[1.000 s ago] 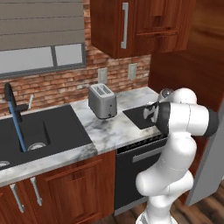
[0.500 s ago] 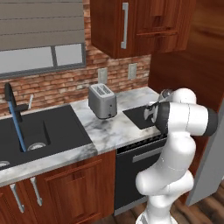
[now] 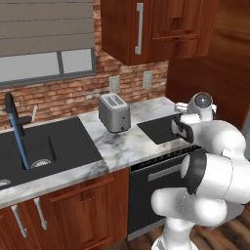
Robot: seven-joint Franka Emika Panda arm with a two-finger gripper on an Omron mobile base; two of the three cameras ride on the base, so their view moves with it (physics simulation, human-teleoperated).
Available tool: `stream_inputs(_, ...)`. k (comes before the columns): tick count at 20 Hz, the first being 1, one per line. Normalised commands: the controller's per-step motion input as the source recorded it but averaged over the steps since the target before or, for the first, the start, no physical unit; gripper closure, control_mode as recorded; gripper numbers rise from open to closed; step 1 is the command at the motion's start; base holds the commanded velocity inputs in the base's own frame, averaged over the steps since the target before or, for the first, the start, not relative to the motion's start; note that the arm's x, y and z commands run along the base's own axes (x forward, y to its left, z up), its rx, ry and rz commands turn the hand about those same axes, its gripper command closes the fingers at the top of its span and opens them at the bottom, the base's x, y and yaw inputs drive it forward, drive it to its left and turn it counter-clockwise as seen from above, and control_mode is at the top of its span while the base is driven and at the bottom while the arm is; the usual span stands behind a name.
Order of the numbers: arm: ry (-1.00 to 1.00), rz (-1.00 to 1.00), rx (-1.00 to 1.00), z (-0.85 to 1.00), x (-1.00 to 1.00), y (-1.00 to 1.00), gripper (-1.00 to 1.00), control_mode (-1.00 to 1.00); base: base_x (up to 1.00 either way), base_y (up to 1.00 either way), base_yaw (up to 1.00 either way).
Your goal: Take the fish out of the fridge, briefly rinse it in the sink, and place it on the tray next to the sink.
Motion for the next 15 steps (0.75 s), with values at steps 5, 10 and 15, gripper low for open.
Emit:
stream_inputs(5, -0.32, -0.02, -0.02, 1.00, -1.00, 0.22, -1.00, -1.00, 0.00, 0.00, 0.00)
stream_inputs(10, -0.33, 0.00, -0.03, 0.71, -1.00, 0.40, -1.00, -1.00, 0.00, 0.00, 0.00)
stream_inputs(15, -0.36, 0.00, -0.07, 0.15, -1.00, 0.48, -1.00, -1.00, 0.00, 0.00, 0.00)
